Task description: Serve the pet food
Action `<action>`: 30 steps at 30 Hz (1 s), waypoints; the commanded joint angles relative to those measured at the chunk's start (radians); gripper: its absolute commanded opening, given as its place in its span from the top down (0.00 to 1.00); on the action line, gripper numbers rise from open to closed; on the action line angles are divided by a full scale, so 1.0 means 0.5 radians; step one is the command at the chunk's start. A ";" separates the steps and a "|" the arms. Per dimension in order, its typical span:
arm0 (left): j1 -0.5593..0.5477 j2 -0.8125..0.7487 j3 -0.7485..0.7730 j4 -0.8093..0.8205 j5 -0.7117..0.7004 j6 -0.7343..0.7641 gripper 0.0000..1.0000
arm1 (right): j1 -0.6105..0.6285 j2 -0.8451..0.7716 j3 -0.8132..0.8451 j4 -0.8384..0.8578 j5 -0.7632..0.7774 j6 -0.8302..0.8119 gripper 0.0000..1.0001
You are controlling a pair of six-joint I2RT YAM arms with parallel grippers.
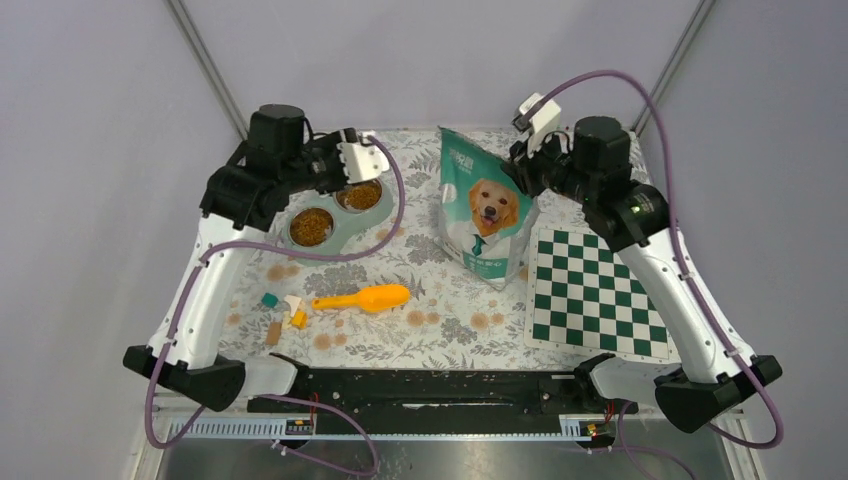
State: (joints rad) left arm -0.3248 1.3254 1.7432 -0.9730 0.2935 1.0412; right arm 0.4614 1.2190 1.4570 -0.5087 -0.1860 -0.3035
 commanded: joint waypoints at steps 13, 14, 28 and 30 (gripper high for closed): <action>-0.329 -0.144 -0.360 1.116 0.284 -0.604 0.23 | 0.008 0.299 0.628 -0.084 -0.009 0.189 0.26; -0.336 -0.149 -0.377 1.215 0.204 -0.711 0.22 | 0.023 0.352 0.691 -0.146 0.034 0.202 0.21; -0.338 -0.249 -0.594 1.872 -0.215 -1.588 0.26 | 0.114 0.793 1.102 -0.636 0.238 0.126 0.57; -0.338 -0.249 -0.594 1.874 -0.154 -1.627 0.26 | 0.117 0.822 1.174 -0.675 0.205 0.108 0.75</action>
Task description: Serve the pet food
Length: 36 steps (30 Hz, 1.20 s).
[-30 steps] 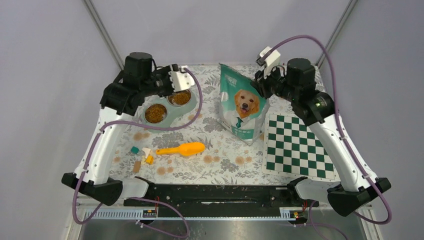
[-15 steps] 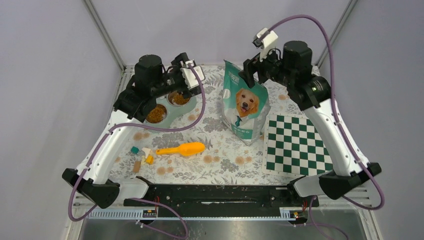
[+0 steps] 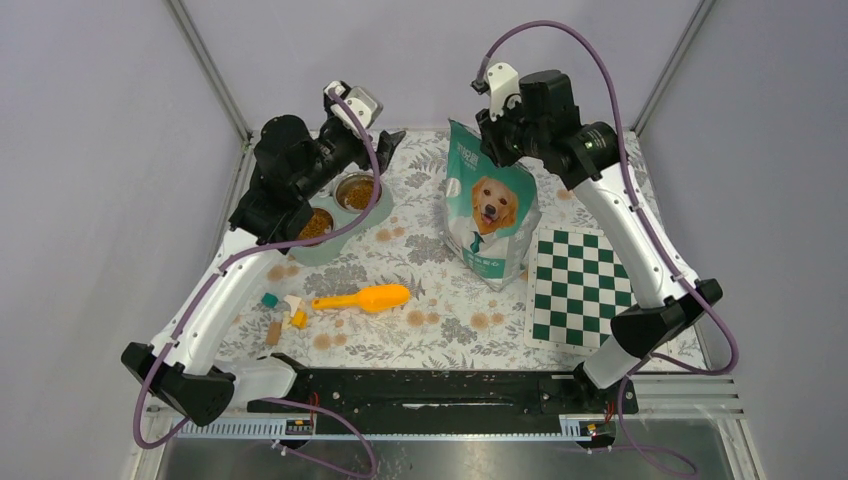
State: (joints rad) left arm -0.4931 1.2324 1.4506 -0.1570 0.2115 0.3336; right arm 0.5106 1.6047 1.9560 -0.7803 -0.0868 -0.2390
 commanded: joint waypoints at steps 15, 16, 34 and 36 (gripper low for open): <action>-0.002 -0.096 -0.017 0.218 0.227 -0.190 0.24 | 0.022 0.236 0.381 -0.432 -0.011 -0.100 0.53; -0.002 -0.104 -0.034 0.246 0.227 -0.198 0.24 | 0.022 0.234 0.361 -0.431 -0.010 -0.103 0.53; -0.002 -0.056 -0.013 0.169 0.509 -0.158 0.19 | 0.040 0.208 1.046 -0.443 -0.564 -0.372 1.00; -0.002 -0.040 0.006 0.131 0.609 -0.153 0.18 | 0.047 0.186 1.016 -0.443 -0.630 -0.435 1.00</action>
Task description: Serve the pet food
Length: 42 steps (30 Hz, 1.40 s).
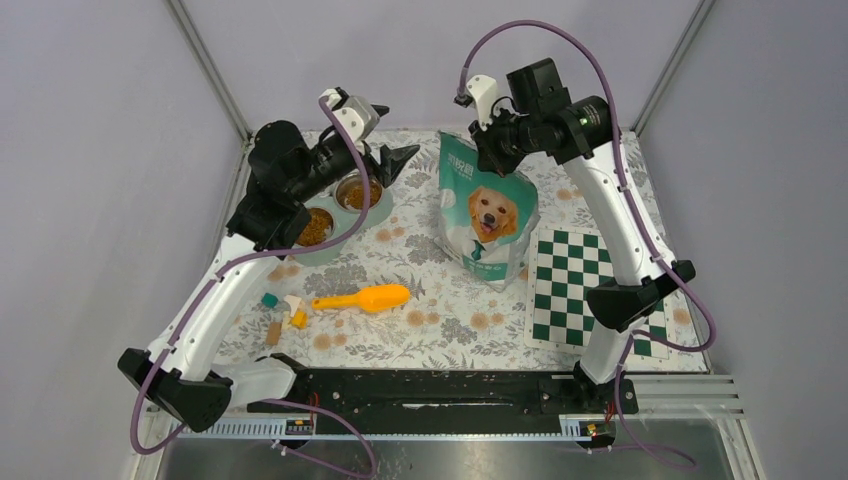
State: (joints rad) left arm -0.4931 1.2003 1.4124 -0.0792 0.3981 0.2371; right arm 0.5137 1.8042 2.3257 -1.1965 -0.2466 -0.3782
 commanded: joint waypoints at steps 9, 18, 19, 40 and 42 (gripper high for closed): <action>-0.002 0.142 0.109 -0.172 0.714 0.218 0.12 | 0.048 -0.280 0.012 0.382 -0.471 -0.405 1.00; -0.005 0.364 0.318 -0.338 0.818 0.465 0.10 | 0.056 -0.428 -0.377 0.379 -0.601 -0.592 0.96; -0.006 0.391 0.341 -0.356 0.819 0.482 0.10 | 0.054 -0.435 -0.382 0.374 -0.599 -0.589 0.96; -0.054 0.845 0.864 -1.311 1.190 1.062 0.79 | 0.056 -0.458 -0.389 0.283 -0.723 -0.596 1.00; -0.052 0.852 0.891 -1.357 1.205 1.088 1.00 | 0.053 -0.440 -0.349 0.281 -0.691 -0.505 1.00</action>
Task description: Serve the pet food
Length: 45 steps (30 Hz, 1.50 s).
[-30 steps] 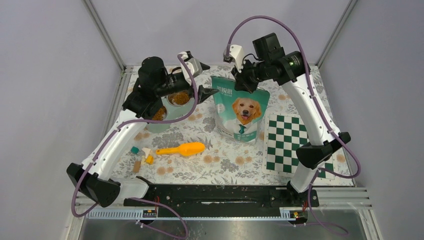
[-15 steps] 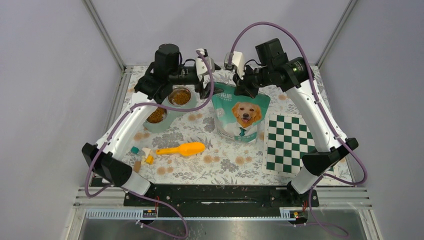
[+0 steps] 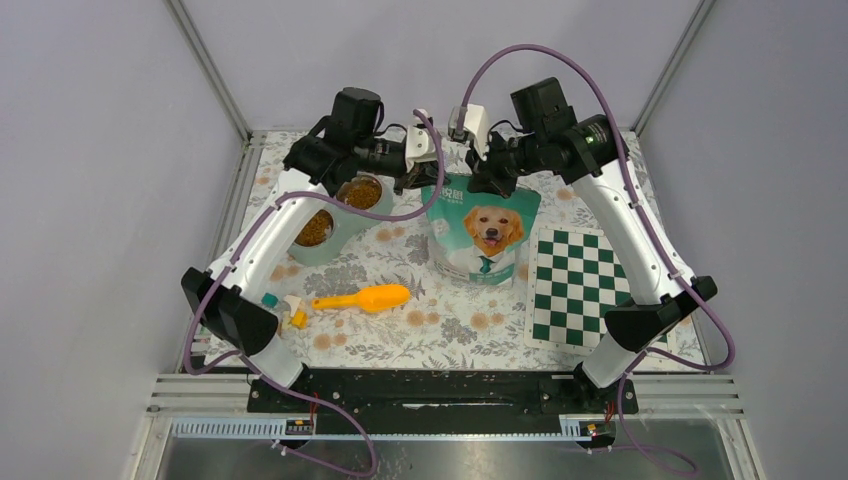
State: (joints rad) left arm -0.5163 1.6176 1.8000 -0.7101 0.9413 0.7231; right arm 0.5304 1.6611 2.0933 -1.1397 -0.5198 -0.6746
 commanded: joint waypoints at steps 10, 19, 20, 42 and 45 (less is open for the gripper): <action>0.141 -0.134 -0.008 0.101 0.019 0.080 1.00 | -0.077 -0.291 -0.028 0.129 0.436 0.243 0.98; 0.286 -0.166 0.002 0.147 0.012 0.083 1.00 | -0.165 -0.502 -0.218 0.128 0.767 0.141 0.81; 0.296 -0.169 0.000 0.145 0.018 0.084 1.00 | -0.182 -0.505 -0.218 0.125 0.776 0.134 0.85; 0.198 -0.156 -0.032 0.252 0.037 -0.031 1.00 | -0.220 -0.089 0.191 -0.143 0.236 0.138 0.54; 0.199 -0.175 -0.048 0.252 0.018 -0.024 1.00 | -0.220 -0.033 0.214 -0.132 0.250 0.120 0.54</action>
State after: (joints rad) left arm -0.4068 1.6047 1.7725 -0.6804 0.9321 0.7090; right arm 0.4232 1.5978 2.1616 -1.1660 -0.3683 -0.5949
